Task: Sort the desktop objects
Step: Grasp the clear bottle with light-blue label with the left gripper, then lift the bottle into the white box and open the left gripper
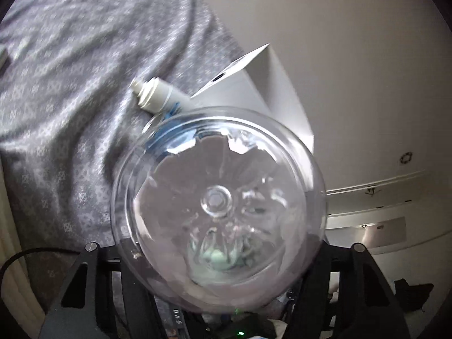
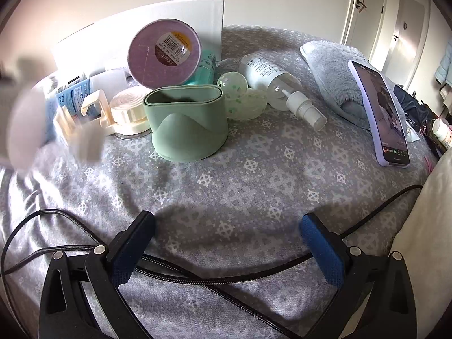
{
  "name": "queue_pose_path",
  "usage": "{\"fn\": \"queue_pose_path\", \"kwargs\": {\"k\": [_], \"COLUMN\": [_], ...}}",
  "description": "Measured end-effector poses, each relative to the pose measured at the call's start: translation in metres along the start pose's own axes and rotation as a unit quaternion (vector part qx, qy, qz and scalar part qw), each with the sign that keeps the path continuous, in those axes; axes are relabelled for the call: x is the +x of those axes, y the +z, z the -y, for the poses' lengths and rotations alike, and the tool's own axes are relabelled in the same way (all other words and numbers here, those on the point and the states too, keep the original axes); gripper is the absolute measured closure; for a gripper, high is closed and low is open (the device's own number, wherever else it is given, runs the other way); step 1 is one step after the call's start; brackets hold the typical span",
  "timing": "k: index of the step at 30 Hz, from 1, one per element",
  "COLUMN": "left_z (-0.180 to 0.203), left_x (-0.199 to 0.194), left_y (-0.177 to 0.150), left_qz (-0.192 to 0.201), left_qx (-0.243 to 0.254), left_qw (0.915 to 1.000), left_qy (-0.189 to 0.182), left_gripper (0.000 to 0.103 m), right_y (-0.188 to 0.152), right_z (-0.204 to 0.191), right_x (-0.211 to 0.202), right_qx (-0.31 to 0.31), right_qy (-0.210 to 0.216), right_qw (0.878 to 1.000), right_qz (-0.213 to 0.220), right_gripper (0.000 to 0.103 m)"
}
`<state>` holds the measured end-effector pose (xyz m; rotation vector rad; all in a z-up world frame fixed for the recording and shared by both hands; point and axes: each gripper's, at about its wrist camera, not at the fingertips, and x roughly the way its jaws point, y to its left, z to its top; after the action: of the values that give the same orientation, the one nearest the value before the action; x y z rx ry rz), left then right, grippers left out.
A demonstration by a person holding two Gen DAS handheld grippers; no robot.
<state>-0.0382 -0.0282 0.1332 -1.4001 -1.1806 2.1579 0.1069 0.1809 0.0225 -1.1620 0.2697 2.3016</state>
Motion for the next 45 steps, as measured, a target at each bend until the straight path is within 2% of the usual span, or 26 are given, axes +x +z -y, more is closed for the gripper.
{"fn": "queue_pose_path", "kwargs": {"k": [6,10,14,17,18,20,23,25,28,29,31,32,35,38,40,42,44,45], "left_z": [0.054,0.091,0.131,0.155,0.164,0.18,0.196,0.197,0.191,0.19,0.183,0.183,0.179,0.17,0.167,0.152,0.132,0.12], "left_x": [-0.053,-0.053,-0.023,0.011,0.024,0.053,0.097,0.132,0.179,0.185,0.188,0.187,0.175,0.148,0.116,0.084,0.062,0.055], "left_y": [0.026,0.056,0.084,0.099,0.103,0.109,0.105,0.098,0.083,0.076,0.054,0.047,0.033,0.027,0.008,-0.005,-0.013,-0.02], "left_qz": [0.053,0.074,0.097,0.115,0.124,0.138,0.146,0.126,0.075,0.07,0.07,0.073,0.091,0.123,0.154,0.186,0.198,0.192], "left_qx": [0.057,0.076,0.104,0.132,0.148,0.188,0.261,0.303,0.35,0.361,0.382,0.392,0.416,0.43,0.438,0.447,0.443,0.439], "left_qw": [0.9937,0.9891,0.9878,0.9845,0.9811,0.9693,0.9375,0.9145,0.8797,0.8708,0.8538,0.8479,0.8329,0.8264,0.8221,0.8154,0.8119,0.8136], "left_qy": [-0.081,-0.101,-0.063,-0.01,0.015,0.077,0.178,0.237,0.313,0.326,0.346,0.349,0.354,0.342,0.329,0.318,0.324,0.33], "left_gripper": [0.042,0.042,0.042,0.042,0.042,0.042,0.041,0.041,0.041,0.039,0.021,0.014,0.014,0.012,0.003,0.0,0.0,0.0], "right_y": [-0.002,0.0,-0.002,-0.002,-0.002,-0.001,0.0,0.001,0.003,0.003,0.004,0.004,0.004,0.004,0.004,0.005,0.006,0.007], "right_z": [-0.002,0.0,0.0,0.0,0.001,0.002,0.001,0.0,0.001,0.001,0.001,0.001,0.001,0.001,0.001,0.001,0.0,0.0], "right_x": [-0.003,-0.002,-0.003,-0.003,-0.003,-0.001,0.001,0.002,0.003,0.004,0.005,0.005,0.005,0.005,0.005,0.006,0.007,0.008], "right_qx": [-0.002,-0.002,-0.002,-0.001,-0.001,0.0,0.002,0.002,0.002,0.002,0.002,0.002,0.002,0.001,0.001,0.0,-0.001,-0.002], "right_qy": [0.001,0.004,0.007,0.01,0.012,0.015,0.017,0.016,0.018,0.018,0.018,0.018,0.018,0.018,0.017,0.017,0.015,0.015], "right_qw": [1.0,1.0,1.0,1.0,1.0,1.0,1.0,1.0,1.0,1.0,1.0,1.0,1.0,1.0,1.0,1.0,1.0,1.0], "right_qz": [-0.002,-0.005,-0.006,-0.005,-0.004,-0.001,0.002,0.004,0.004,0.005,0.005,0.005,0.005,0.005,0.005,0.005,0.005,0.004], "right_gripper": [0.0,0.0,0.0,0.0,0.0,0.0,0.0,0.0,0.0,0.0,0.0,0.0,0.0,0.0,0.0,0.0,0.0,0.0]}}
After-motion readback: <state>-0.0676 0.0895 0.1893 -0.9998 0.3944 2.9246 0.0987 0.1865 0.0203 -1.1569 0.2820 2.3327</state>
